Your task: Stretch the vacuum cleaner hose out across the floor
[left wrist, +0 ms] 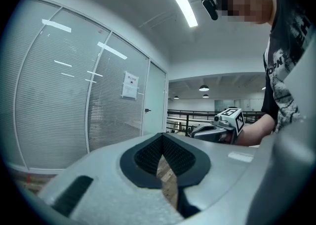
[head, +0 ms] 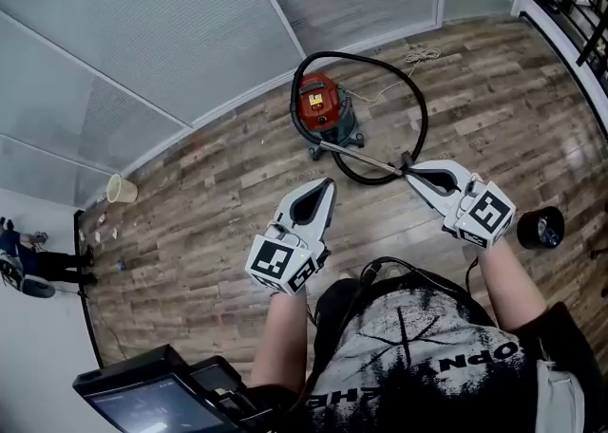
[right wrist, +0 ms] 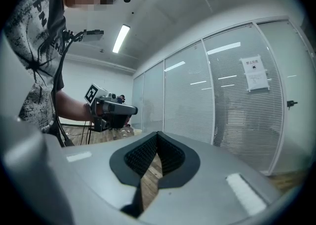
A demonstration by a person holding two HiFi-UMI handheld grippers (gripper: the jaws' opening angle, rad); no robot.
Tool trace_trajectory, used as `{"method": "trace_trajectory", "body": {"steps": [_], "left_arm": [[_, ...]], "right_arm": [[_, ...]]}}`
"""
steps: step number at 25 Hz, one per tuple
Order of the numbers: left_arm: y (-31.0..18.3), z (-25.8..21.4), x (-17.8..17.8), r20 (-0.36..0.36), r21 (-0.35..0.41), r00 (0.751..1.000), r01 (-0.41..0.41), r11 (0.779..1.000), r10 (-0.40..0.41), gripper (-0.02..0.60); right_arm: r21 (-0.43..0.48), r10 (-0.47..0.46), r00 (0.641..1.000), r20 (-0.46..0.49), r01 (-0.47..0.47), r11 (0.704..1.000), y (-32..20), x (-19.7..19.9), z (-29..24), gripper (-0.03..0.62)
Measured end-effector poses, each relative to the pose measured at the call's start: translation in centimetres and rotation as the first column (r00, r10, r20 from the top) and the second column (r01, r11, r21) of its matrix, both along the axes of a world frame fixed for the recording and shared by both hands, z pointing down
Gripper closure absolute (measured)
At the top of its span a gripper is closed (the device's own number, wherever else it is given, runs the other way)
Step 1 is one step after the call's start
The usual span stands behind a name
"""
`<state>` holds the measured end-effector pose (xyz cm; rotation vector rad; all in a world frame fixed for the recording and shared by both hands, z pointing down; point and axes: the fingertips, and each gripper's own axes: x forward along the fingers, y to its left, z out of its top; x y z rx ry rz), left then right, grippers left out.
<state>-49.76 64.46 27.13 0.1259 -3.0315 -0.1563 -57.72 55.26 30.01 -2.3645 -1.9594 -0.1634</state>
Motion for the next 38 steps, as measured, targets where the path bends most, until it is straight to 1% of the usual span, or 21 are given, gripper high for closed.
{"method": "trace_trajectory", "body": {"steps": [3, 6, 9, 12, 16, 21, 25, 27, 31, 34, 38], "left_arm": [[0.8, 0.4, -0.3, 0.028, 0.062, 1.0, 0.001, 0.998, -0.003, 0.583], [1.5, 0.7, -0.9, 0.029, 0.057, 1.0, -0.009, 0.998, 0.008, 0.583], [2.4, 1.0, -1.6, 0.052, 0.081, 0.998, -0.038, 0.996, 0.034, 0.583], [3.9, 1.7, -2.9, 0.057, 0.072, 0.996, -0.066, 0.995, 0.062, 0.583], [7.4, 1.2, -4.4, 0.061, 0.082, 0.993, -0.108, 0.991, 0.103, 0.583], [12.3, 0.3, -6.3, 0.061, 0.056, 0.985, -0.164, 0.985, 0.16, 0.583], [16.3, 0.7, -7.6, 0.04, 0.018, 0.977, -0.21, 0.977, 0.209, 0.583], [17.7, 1.3, -7.9, 0.031, 0.01, 0.971, -0.235, 0.972, 0.235, 0.583], [20.6, 2.9, -8.7, 0.032, 0.028, 0.963, -0.269, 0.963, 0.268, 0.583], [22.3, 3.8, -9.4, 0.027, 0.037, 0.959, -0.284, 0.958, 0.283, 0.583], [23.6, 4.4, -10.4, 0.019, 0.051, 0.955, -0.296, 0.954, 0.296, 0.583]], "right_arm": [[0.007, 0.005, 1.0, 0.013, -0.005, 1.0, 0.3, -0.8, 0.8, 0.588], [0.023, 0.016, 1.0, 0.004, -0.016, 1.0, 0.7, -1.3, 1.3, 0.588], [0.033, 0.034, 0.999, -0.001, -0.034, 0.999, 1.4, -1.6, 1.8, 0.588], [0.04, 0.051, 0.999, 0.009, -0.052, 0.998, 2.6, -2.3, 2.3, 0.588], [0.022, 0.088, 0.996, -0.017, -0.088, 0.996, 5.8, -3.2, 1.7, 0.588], [-0.012, 0.134, 0.991, -0.012, -0.134, 0.991, 11.2, -4.7, 0.1, 0.588], [-0.016, 0.157, 0.988, -0.004, -0.157, 0.988, 16.0, -5.2, -0.1, 0.588], [-0.007, 0.169, 0.986, -0.004, -0.169, 0.986, 17.9, -5.3, 0.3, 0.588], [0.02, 0.188, 0.982, 0.004, -0.188, 0.982, 21.2, -5.6, 1.8, 0.588], [0.039, 0.18, 0.983, 0.021, -0.181, 0.983, 23.3, -5.8, 2.5, 0.588], [0.081, 0.168, 0.985, 0.042, -0.171, 0.982, 24.8, -6.3, 3.5, 0.588]]}}
